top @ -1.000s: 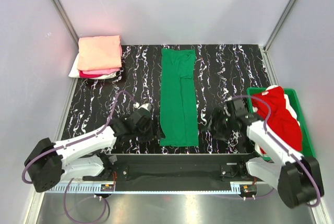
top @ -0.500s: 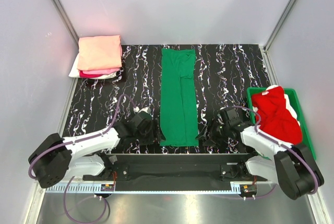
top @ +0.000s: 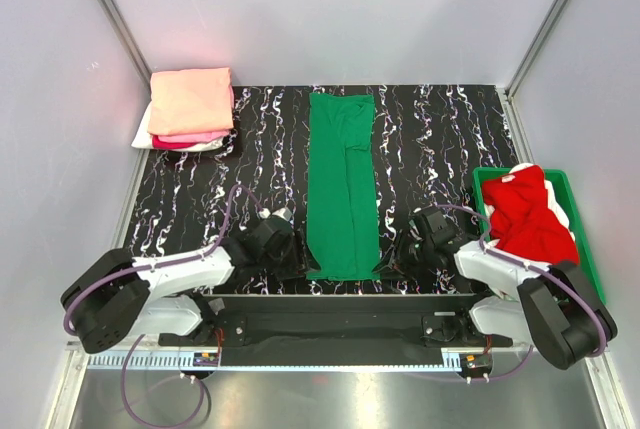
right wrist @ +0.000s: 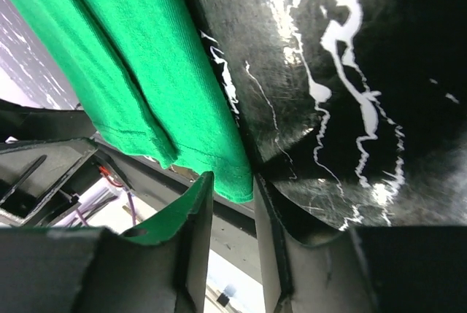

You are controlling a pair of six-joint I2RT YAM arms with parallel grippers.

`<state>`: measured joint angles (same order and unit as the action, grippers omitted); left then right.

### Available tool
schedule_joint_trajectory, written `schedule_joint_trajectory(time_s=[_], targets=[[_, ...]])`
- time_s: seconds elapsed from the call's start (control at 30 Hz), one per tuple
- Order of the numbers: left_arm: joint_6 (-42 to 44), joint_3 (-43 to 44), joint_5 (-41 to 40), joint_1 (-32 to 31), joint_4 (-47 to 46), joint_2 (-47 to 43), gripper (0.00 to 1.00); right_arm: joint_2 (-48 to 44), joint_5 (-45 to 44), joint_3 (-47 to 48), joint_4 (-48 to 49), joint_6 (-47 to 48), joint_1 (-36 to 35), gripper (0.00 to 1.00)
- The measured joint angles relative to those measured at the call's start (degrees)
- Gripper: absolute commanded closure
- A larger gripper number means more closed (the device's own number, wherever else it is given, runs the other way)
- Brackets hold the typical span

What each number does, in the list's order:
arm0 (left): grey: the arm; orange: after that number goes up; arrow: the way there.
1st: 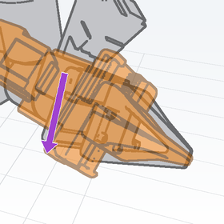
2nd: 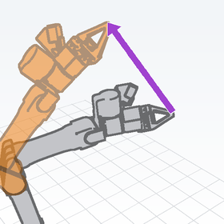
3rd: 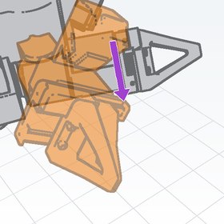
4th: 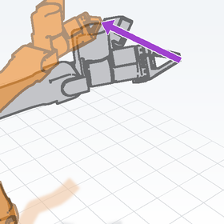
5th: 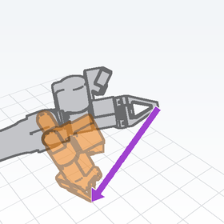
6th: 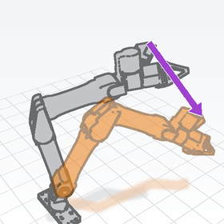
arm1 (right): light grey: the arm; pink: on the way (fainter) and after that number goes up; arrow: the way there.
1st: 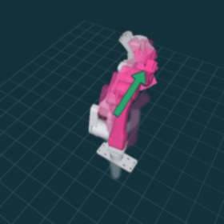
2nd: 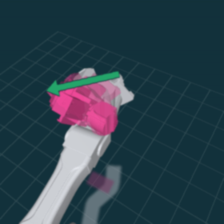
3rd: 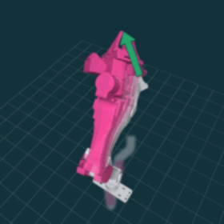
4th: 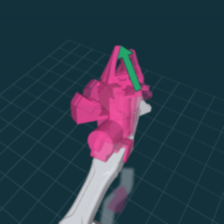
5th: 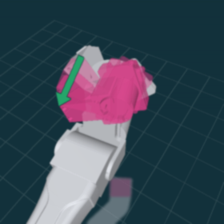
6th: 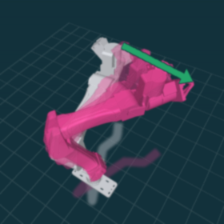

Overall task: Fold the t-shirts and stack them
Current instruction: Fold the tshirt

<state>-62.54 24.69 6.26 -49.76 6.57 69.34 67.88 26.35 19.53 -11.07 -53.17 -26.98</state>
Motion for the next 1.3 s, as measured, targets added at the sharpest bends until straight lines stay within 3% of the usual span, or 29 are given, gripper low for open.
schedule_joint_trajectory(time_s=[0.1,0.17,0.23,0.27,0.3,0.43,0.6,0.77,0.93,1.13,1.3], targets=[[-0.4,-0.3,0.5,0.0,-1.1,0.6,0.54,0.9,0.3,-0.1,1.2,-0.5,-0.3,0.71],[-0.6,-0.9,0.7,0.0,-1.6,0.6,0.73,1.2,0.2,-0.2,1.6,-0.7,-0.4,0.73],[-0.9,-1.4,0.7,-0.1,-1.8,0.9,0.86,1.2,0.2,-0.4,1.9,-0.7,-0.5,0.8],[-0.8,-1.7,0.7,-0.1,-1.9,1.0,0.98,1.2,0.1,-0.5,1.9,-0.7,-0.5,0.83],[-0.9,-1.8,0.8,-0.1,-2.0,1.2,1.0,1.2,0.1,-0.6,1.9,-0.7,-0.5,0.87],[-0.5,-1.8,1.0,-0.5,-2.6,1.7,1.0,0.0,-0.9,-0.9,0.7,-0.7,-0.5,1.0],[-1.0,-0.7,0.4,-3.7,0.0,0.5,1.0,-6.7,-2.5,-0.9,-5.3,-0.4,-0.6,1.0],[-3.1,1.7,-0.7,-7.7,5.7,-6.5,1.0,-15.0,-3.0,-0.2,-13.4,-0.4,-0.7,1.0],[-3.7,7.0,-2.3,-8.4,12.7,-11.3,1.0,-20.7,-4.1,5.4,-22.0,-0.4,-0.8,1.0],[-0.9,16.6,-4.0,-6.2,21.5,-10.9,1.0,-14.4,-7.5,17.7,-25.3,1.8,-0.8,1.0],[4.7,22.3,-3.2,1.4,24.1,-7.2,1.0,-2.5,-11.1,30.0,-25.9,6.1,-0.6,1.0]])
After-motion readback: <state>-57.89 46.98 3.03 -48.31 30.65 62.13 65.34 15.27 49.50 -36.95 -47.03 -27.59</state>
